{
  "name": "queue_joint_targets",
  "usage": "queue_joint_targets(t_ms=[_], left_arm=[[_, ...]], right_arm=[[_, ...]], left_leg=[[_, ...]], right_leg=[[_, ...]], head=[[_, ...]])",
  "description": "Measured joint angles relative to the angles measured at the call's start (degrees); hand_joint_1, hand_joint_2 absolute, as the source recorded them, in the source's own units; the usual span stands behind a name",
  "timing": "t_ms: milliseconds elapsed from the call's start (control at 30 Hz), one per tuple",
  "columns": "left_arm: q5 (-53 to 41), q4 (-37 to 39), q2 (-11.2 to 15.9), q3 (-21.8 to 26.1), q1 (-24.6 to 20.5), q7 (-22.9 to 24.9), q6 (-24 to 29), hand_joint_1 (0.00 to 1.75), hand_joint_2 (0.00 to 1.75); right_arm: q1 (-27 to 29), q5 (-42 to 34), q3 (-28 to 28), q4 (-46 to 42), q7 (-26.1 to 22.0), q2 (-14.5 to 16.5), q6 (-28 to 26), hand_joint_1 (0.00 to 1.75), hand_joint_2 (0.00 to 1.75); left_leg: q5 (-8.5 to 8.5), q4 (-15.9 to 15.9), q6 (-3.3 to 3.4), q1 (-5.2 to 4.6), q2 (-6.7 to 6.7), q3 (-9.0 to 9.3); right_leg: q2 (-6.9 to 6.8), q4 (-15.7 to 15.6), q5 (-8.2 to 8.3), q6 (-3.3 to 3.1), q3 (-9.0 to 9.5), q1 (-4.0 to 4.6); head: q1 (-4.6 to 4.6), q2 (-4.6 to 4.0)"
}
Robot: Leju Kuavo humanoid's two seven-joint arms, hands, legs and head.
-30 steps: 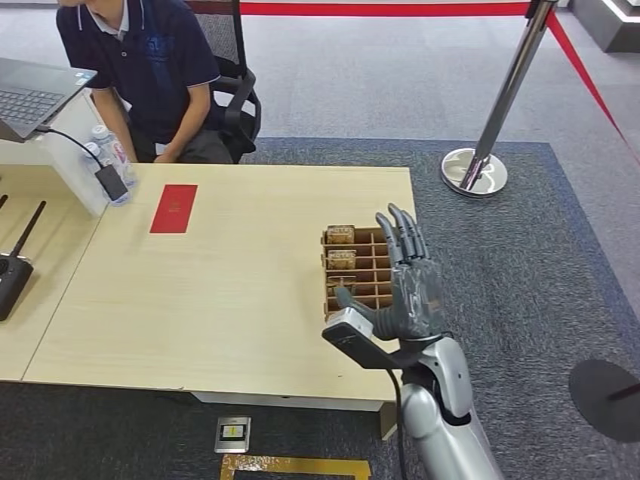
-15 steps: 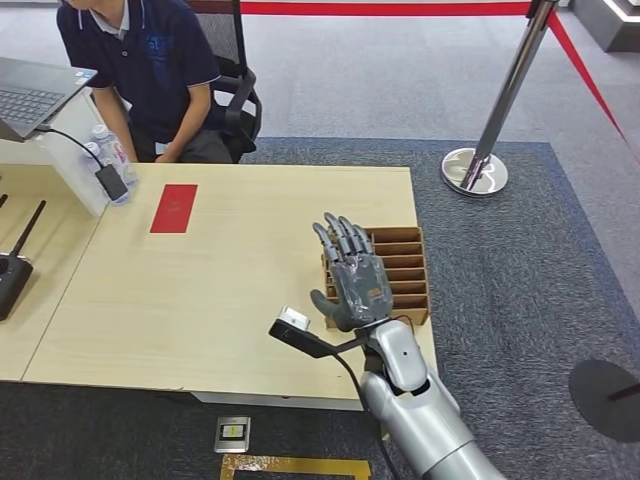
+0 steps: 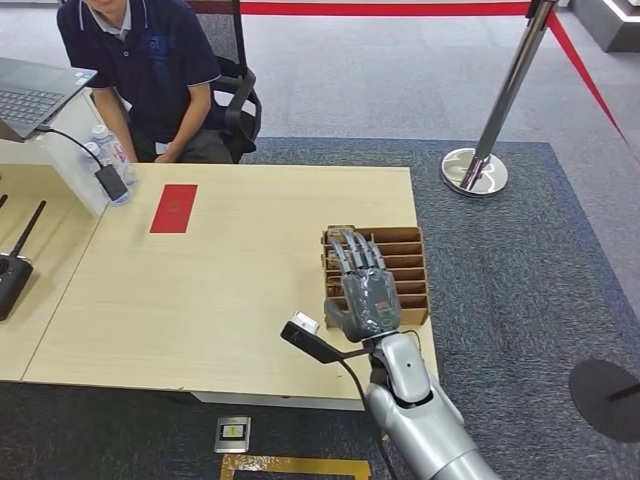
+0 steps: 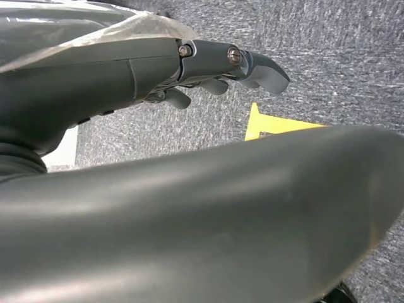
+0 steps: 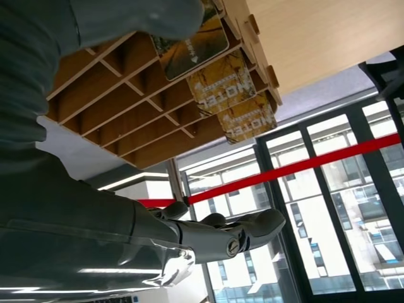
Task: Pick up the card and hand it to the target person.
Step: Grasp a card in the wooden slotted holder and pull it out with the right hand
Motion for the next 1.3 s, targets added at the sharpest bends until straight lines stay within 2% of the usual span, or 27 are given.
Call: queue_joint_targets(t_ms=[133, 333, 733, 933, 1300], left_arm=[[-0.4, 0.0, 0.1, -0.3, 0.0, 0.1, 0.0, 0.00, 0.00], [-0.9, 0.0, 0.2, -1.1, 0.0, 0.4, -0.2, 0.00, 0.00], [-1.7, 0.0, 0.4, -1.7, 0.0, 0.2, -0.4, 0.00, 0.00], [-2.0, 0.0, 0.4, -2.2, 0.0, 0.2, -0.5, 0.00, 0.00], [-2.7, 0.0, 0.4, -2.7, -0.1, 0.2, -0.5, 0.00, 0.00]], right_arm=[[0.1, 1.4, -0.7, 0.9, 0.5, 0.0, 0.0, 0.87, 1.75], [-0.1, 3.2, -1.1, 2.2, 0.6, 0.4, 0.5, 0.80, 1.75], [-1.9, 3.9, -1.7, 3.9, 1.0, 1.4, 1.1, 0.79, 1.75], [-2.5, 3.9, -2.6, 5.2, 1.0, 1.4, 0.7, 0.89, 1.75], [-4.2, 3.0, -4.8, 9.4, 0.8, 1.5, -0.3, 0.86, 1.75]], left_leg=[[0.00, 0.0, 0.00, 0.00, 0.00, 0.00], [0.00, 0.0, 0.00, 0.00, 0.00, 0.00], [0.01, 0.0, 0.00, 0.00, 0.00, 0.00], [0.01, 0.0, 0.00, 0.00, 0.00, 0.00], [0.01, 0.0, 0.00, 0.00, 0.00, 0.00]], right_leg=[[0.00, 0.0, 0.00, 0.00, 0.00, 0.00], [0.00, 0.0, 0.00, 0.00, 0.01, 0.00], [0.00, 0.0, 0.00, 0.00, 0.01, 0.00], [0.00, 0.0, 0.00, 0.00, 0.01, 0.00], [0.00, 0.0, 0.01, 0.00, 0.01, 0.00]], head=[[-0.01, 0.00], [-0.02, 0.00], [-0.01, 0.00], [-0.02, 0.00], [-0.02, 0.00]])
